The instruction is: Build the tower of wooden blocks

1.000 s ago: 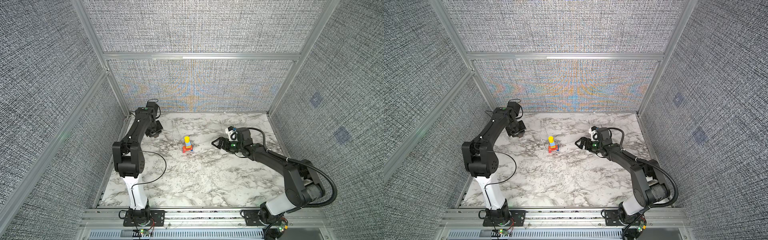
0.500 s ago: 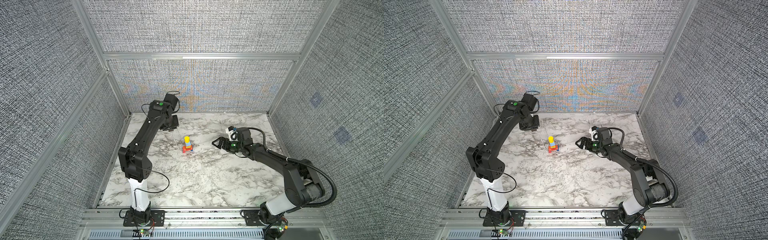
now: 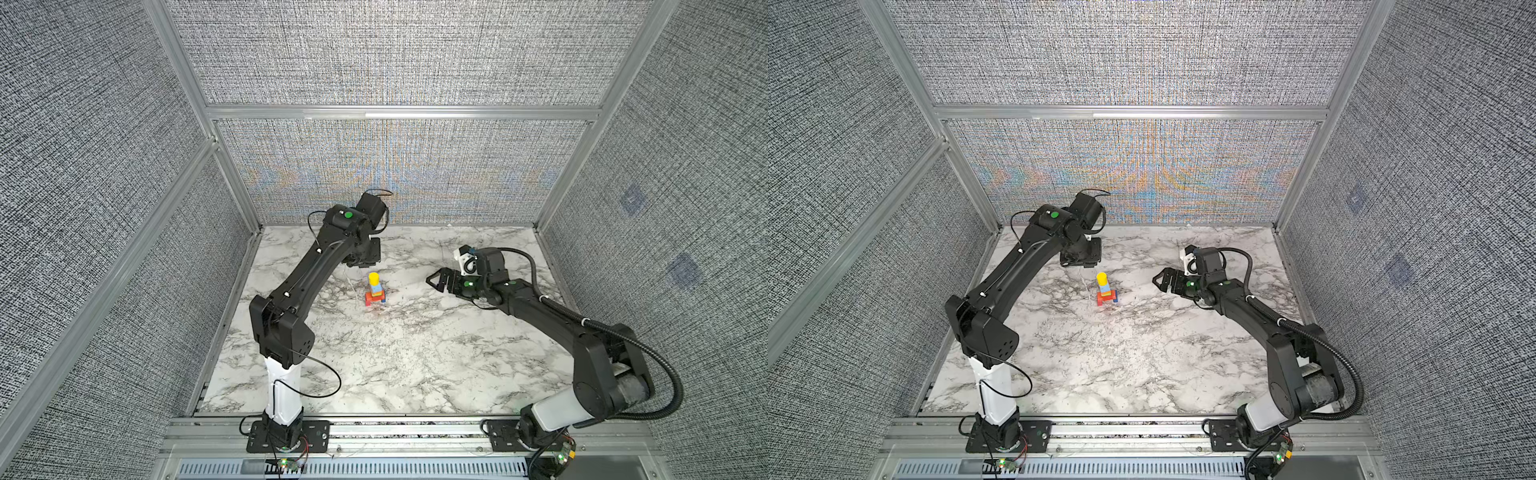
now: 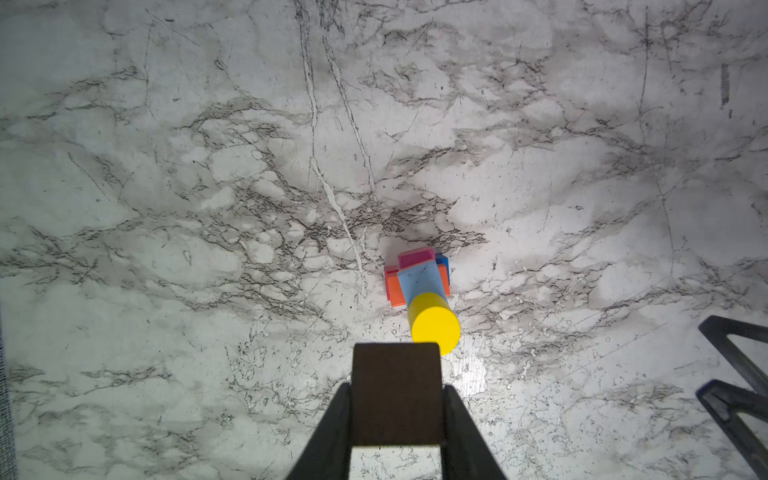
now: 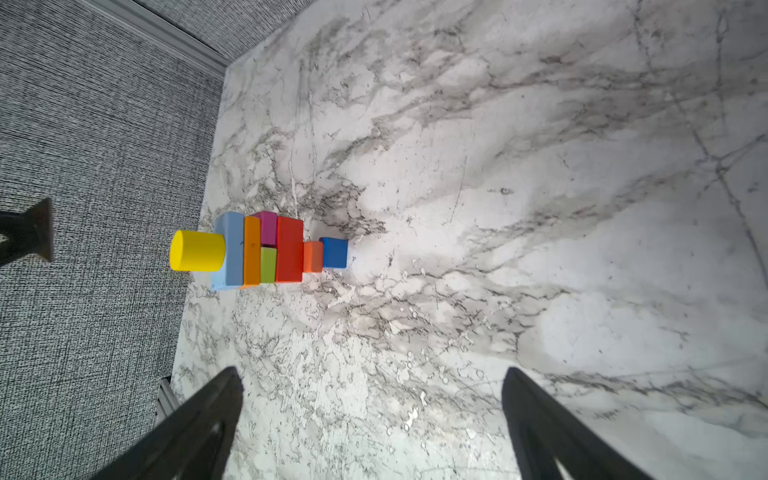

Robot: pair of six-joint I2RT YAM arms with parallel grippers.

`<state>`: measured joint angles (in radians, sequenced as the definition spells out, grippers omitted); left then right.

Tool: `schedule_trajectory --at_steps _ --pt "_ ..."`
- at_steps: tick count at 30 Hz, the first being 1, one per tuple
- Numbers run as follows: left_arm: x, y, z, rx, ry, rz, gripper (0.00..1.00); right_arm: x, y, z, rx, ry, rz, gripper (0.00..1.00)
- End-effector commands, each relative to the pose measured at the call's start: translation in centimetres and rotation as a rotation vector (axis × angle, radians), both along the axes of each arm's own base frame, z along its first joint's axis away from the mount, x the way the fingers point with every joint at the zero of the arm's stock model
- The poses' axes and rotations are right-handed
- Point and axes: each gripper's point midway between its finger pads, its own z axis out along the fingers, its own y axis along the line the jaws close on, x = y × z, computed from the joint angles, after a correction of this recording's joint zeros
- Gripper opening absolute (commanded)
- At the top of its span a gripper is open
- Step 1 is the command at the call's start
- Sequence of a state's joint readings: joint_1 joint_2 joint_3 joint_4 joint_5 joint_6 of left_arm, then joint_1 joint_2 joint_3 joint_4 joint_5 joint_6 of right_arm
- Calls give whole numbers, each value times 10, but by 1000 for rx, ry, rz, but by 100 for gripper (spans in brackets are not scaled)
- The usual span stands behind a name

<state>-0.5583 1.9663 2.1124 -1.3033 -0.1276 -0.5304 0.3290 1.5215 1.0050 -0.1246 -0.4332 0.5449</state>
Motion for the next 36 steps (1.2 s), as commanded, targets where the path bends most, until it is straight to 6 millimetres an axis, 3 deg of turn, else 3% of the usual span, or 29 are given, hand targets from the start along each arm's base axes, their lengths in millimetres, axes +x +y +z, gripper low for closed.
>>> schedule_trajectory --at_steps 1,16,36 --pt "-2 -7 -7 1 14 -33 27 -2 0 4 -25 -15 16 99" --pt "2 -20 -34 1 58 -63 27 -4 9 -3 -51 -7 43 99" --pt "6 -22 -46 11 73 -68 27 -1 16 -11 -68 6 59 99"
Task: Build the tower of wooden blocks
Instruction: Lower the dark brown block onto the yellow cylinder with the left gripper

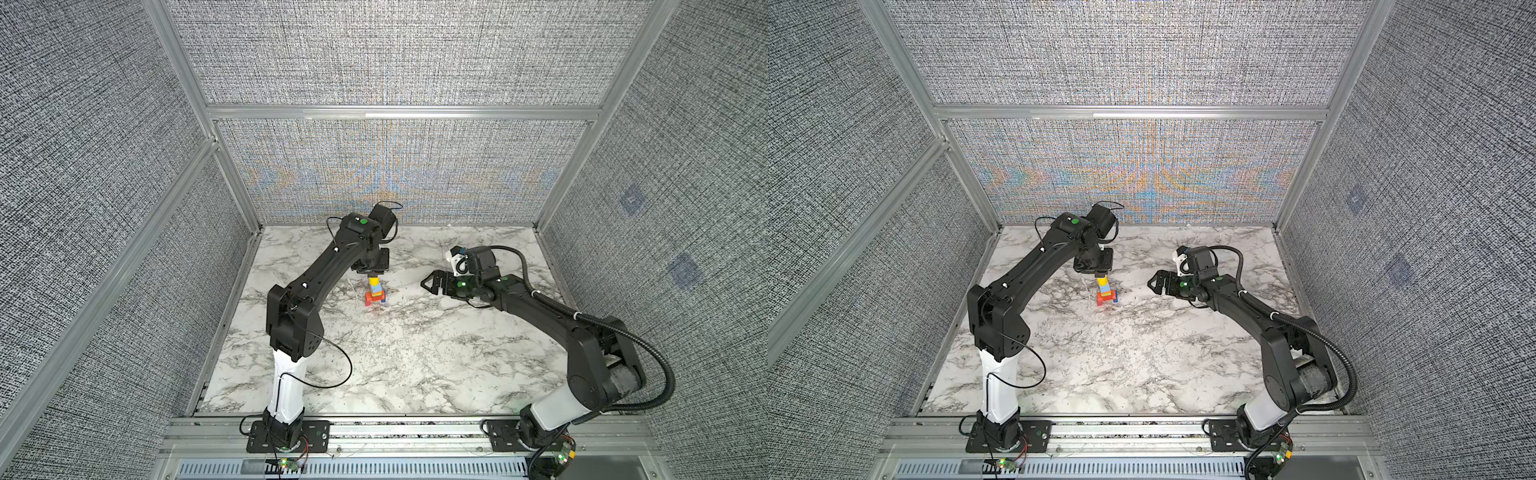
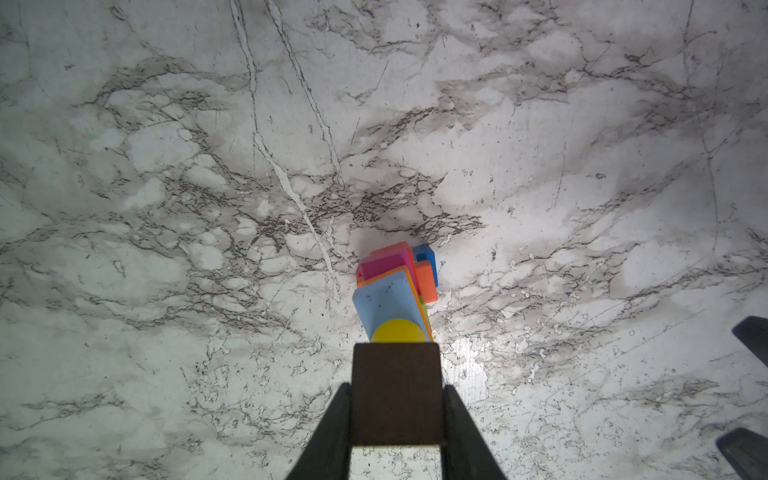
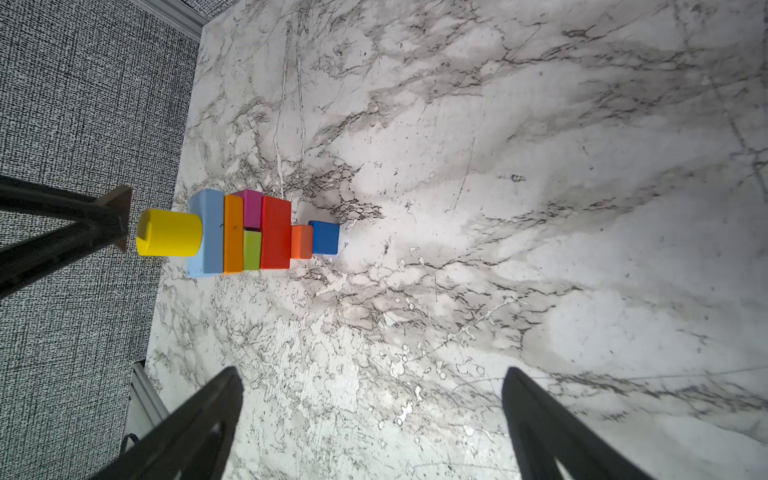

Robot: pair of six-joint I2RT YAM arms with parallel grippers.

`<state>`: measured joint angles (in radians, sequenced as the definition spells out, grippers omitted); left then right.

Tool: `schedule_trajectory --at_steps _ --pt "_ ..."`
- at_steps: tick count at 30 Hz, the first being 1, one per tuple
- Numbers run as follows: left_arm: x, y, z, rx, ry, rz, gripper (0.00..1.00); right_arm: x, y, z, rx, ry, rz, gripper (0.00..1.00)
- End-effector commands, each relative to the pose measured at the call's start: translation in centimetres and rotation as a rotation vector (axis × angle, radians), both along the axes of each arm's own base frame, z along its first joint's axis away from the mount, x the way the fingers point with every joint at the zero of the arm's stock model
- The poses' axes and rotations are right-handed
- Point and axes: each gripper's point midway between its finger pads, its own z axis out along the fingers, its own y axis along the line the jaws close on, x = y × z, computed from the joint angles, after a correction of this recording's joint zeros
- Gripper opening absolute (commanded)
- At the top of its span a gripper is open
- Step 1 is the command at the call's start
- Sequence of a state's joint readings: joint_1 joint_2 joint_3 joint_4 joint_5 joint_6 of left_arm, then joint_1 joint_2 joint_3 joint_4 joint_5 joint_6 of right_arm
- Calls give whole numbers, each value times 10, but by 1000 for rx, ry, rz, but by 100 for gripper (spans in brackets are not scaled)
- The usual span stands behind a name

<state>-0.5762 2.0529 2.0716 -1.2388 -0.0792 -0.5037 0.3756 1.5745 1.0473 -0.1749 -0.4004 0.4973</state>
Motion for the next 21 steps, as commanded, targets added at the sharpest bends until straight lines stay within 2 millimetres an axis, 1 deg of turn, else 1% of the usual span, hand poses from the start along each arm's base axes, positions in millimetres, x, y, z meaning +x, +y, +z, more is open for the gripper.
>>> schedule_trajectory --at_steps 1,11,21 --pt "0 1 0 7 -4 -10 26 2 2 3 -2 -16 6 99" --pt "-4 3 -2 9 1 -6 26 3 4 1 0 -13 12 99" --pt "-4 1 -1 2 4 -7 26 2 2 -2 -6 -10 9 99"
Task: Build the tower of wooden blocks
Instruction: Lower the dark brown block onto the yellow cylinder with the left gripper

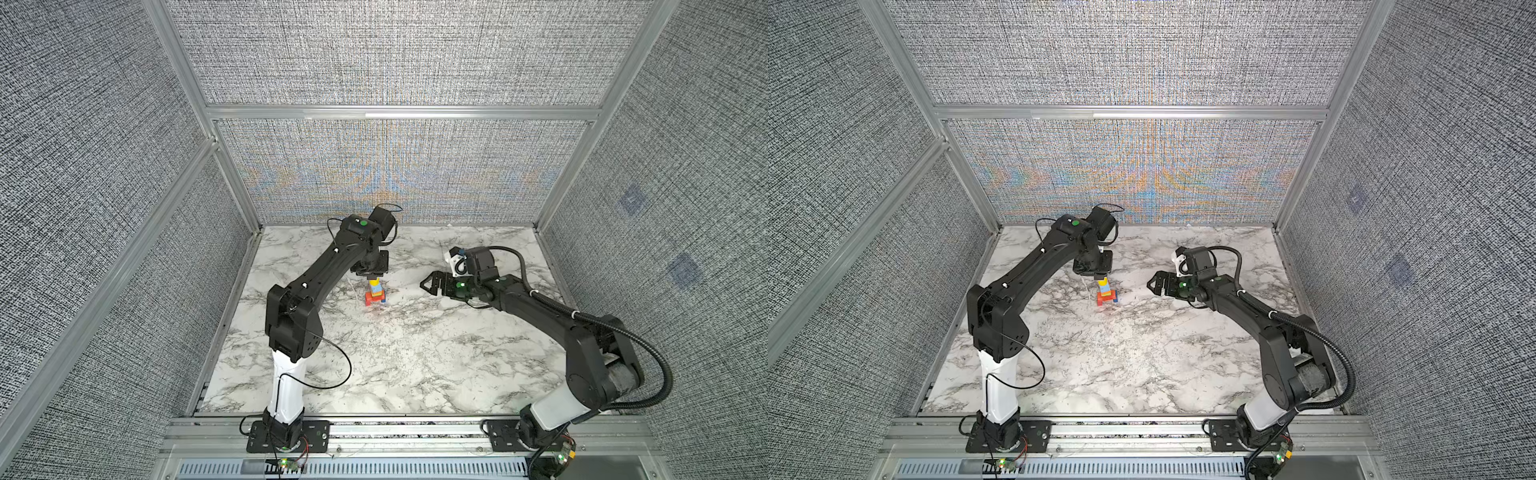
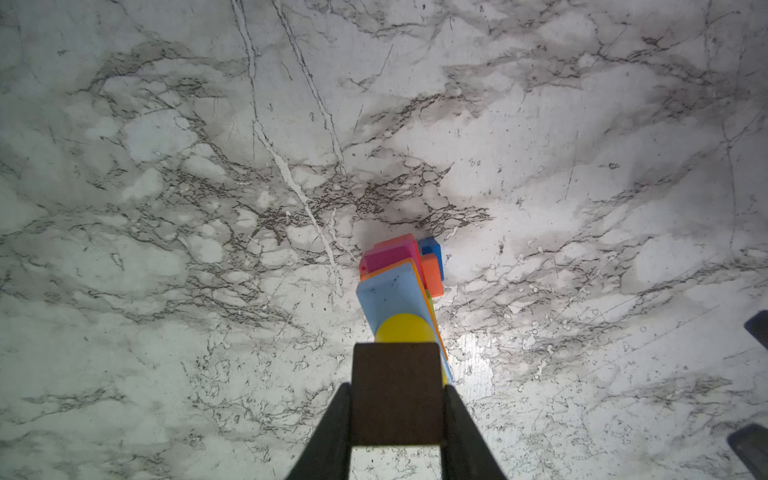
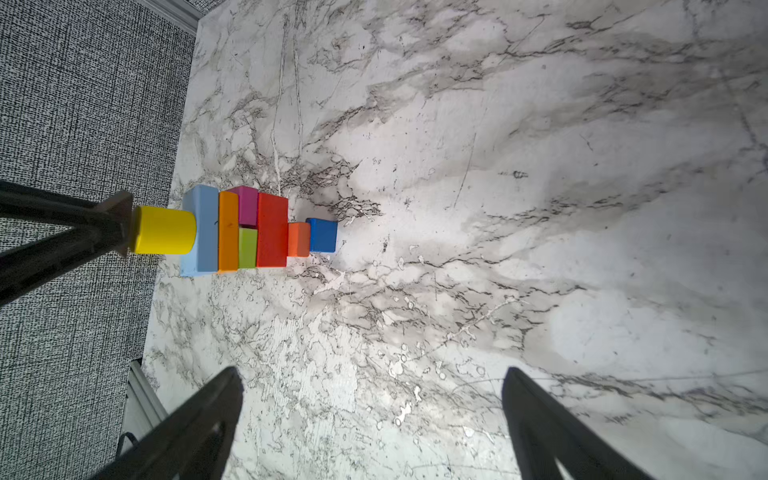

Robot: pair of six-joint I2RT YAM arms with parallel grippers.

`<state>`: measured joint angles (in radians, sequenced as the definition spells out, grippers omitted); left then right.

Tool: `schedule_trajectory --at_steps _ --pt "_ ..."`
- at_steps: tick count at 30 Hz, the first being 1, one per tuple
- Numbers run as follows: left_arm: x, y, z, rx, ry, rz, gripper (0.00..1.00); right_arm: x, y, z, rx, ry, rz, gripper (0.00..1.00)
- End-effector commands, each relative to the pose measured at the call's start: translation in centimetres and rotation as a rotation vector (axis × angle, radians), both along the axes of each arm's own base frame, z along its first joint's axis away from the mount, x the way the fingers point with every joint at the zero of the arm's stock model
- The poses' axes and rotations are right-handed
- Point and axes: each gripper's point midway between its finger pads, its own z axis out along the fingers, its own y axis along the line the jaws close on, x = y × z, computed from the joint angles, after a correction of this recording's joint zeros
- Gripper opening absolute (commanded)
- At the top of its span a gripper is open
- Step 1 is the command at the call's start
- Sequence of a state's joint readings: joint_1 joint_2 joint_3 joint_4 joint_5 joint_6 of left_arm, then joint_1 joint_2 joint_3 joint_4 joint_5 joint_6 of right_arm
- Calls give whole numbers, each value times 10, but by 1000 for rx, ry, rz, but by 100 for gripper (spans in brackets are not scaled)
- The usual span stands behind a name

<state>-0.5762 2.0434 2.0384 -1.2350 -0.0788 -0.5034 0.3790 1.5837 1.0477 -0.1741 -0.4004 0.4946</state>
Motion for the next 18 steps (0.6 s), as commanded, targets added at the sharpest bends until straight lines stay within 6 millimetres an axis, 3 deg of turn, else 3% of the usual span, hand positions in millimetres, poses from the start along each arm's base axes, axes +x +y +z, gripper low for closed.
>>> schedule_trajectory --at_steps 1,18 --pt "1 -2 5 -9 -13 -7 26 2 1 1 -4 -14 6 99" --pt "-1 -7 1 -23 -2 -7 29 2 0 -4 -14 -7 6 99"
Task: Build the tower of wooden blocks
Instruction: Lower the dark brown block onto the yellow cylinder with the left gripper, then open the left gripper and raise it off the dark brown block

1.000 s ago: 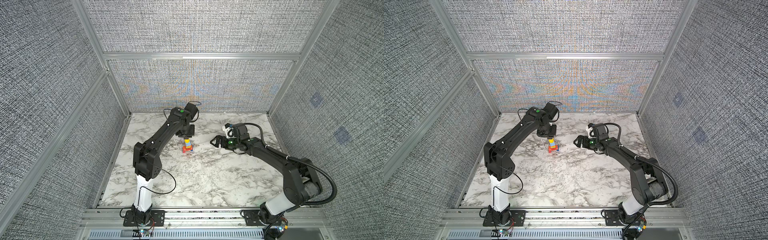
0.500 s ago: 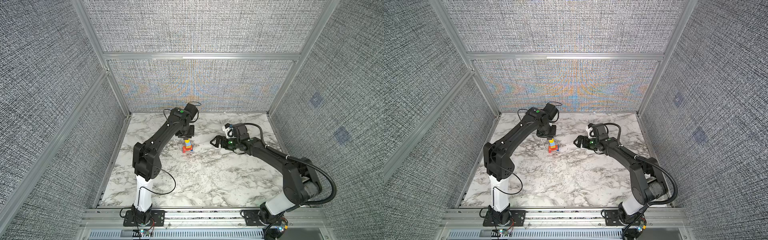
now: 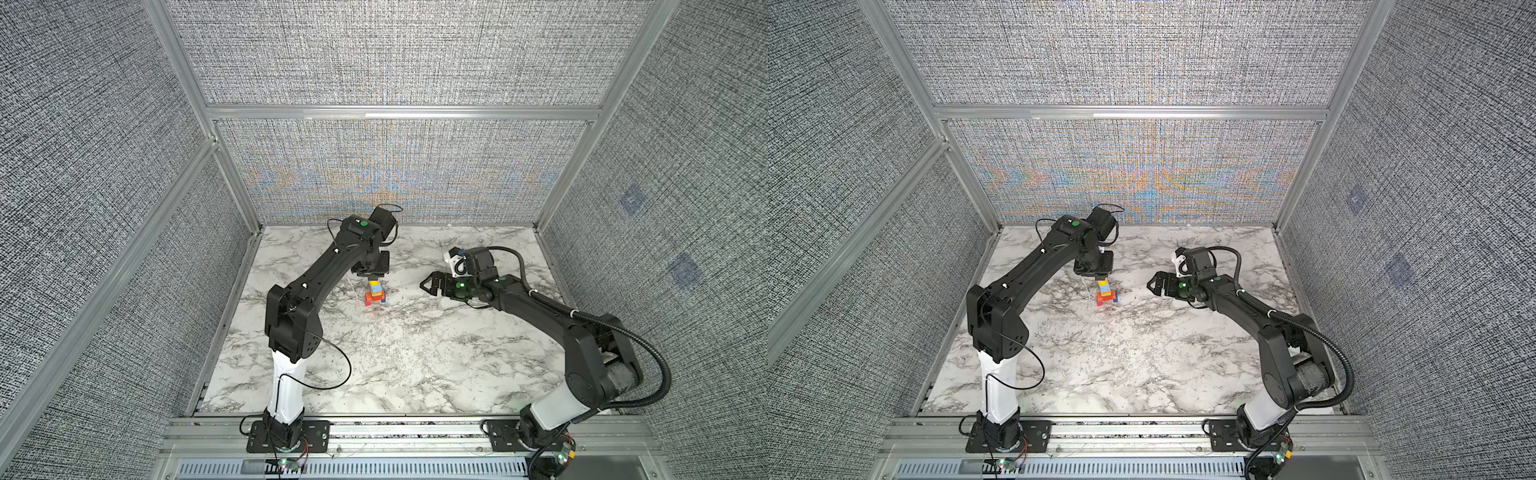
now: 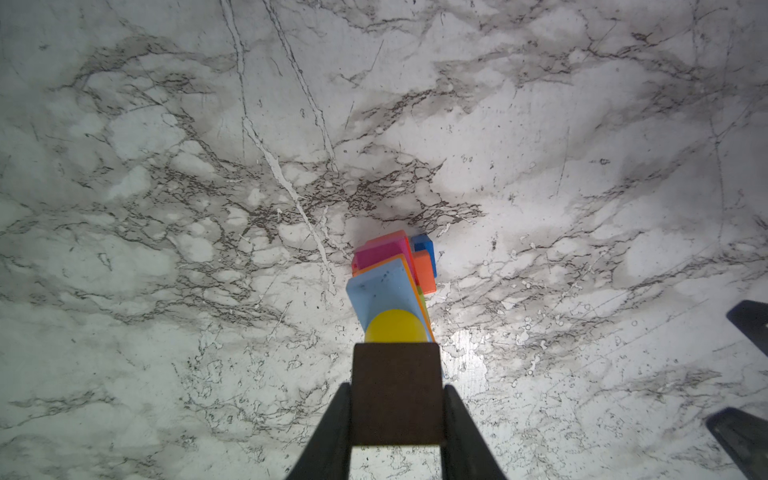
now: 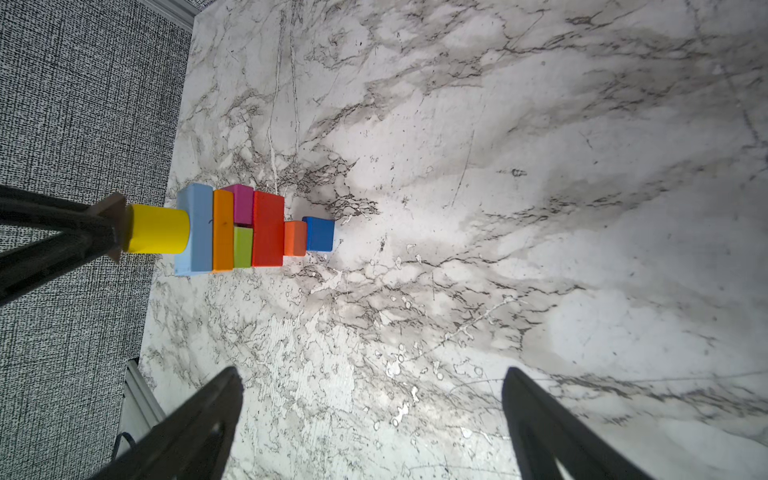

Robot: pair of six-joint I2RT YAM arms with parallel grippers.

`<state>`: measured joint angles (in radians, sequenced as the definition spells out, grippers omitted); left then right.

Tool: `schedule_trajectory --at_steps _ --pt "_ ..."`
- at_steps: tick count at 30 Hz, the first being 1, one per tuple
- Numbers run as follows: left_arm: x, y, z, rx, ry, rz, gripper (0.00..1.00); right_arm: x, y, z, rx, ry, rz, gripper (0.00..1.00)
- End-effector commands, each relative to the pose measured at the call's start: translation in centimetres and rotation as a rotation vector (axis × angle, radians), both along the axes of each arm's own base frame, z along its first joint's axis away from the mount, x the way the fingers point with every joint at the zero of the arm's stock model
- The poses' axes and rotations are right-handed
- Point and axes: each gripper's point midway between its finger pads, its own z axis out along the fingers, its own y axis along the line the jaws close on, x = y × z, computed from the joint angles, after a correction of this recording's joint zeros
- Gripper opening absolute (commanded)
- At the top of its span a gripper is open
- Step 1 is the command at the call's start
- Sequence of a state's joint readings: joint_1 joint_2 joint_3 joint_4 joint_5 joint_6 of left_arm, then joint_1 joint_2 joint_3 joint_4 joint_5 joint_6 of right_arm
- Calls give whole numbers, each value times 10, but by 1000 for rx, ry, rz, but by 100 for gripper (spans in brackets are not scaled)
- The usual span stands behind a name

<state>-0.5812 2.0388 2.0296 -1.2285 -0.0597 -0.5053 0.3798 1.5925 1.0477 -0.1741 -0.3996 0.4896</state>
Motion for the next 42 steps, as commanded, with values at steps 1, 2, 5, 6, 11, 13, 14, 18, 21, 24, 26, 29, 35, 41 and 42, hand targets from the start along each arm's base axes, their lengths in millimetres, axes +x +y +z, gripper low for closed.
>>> schedule_trajectory --at_steps 1,2,5,6,11,13,14,18,21,24,26,29,35,41,42 --pt "2 -2 1 -5 -9 1 29 2 0 -1 -10 -13 3 99" --pt "2 -2 2 -3 -12 2 29 2 0 -1 -10 -11 4 99" --pt "2 -1 2 5 -15 3 31 2 0 -2 -10 -10 3 99" --pt "3 0 3 7 -17 3 31 2 0 -1 -9 -12 3 99" --pt "4 2 5 22 -24 7 39 3 0 -1 -9 -12 4 99" --pt "5 3 5 30 -28 9 41 3 0 -1 -10 -11 3 99" --pt "5 4 6 33 -30 11 42 2 0 -1 -10 -13 4 99" --pt "6 5 4 41 -23 11 43 2 -1 -1 -10 -11 4 99" --pt "7 6 7 43 -30 15 44 2 0 -1 -9 -12 6 99" --pt "7 6 10 45 -39 8 51 3 0 -1 -9 -13 5 99" --pt "8 7 15 45 -57 8 57 2 0 -1 -10 -14 4 99" --pt "10 11 25 47 -93 15 73 2 -1 3 -9 -25 3 99" --pt "9 20 40 68 -127 34 99 0 -2 18 -1 -41 -2 99" --pt "-11 41 82 47 -224 66 99 -12 -10 52 -23 -100 -19 99" --pt "-15 49 89 52 -245 88 99 -16 -12 57 -32 -104 -18 99"
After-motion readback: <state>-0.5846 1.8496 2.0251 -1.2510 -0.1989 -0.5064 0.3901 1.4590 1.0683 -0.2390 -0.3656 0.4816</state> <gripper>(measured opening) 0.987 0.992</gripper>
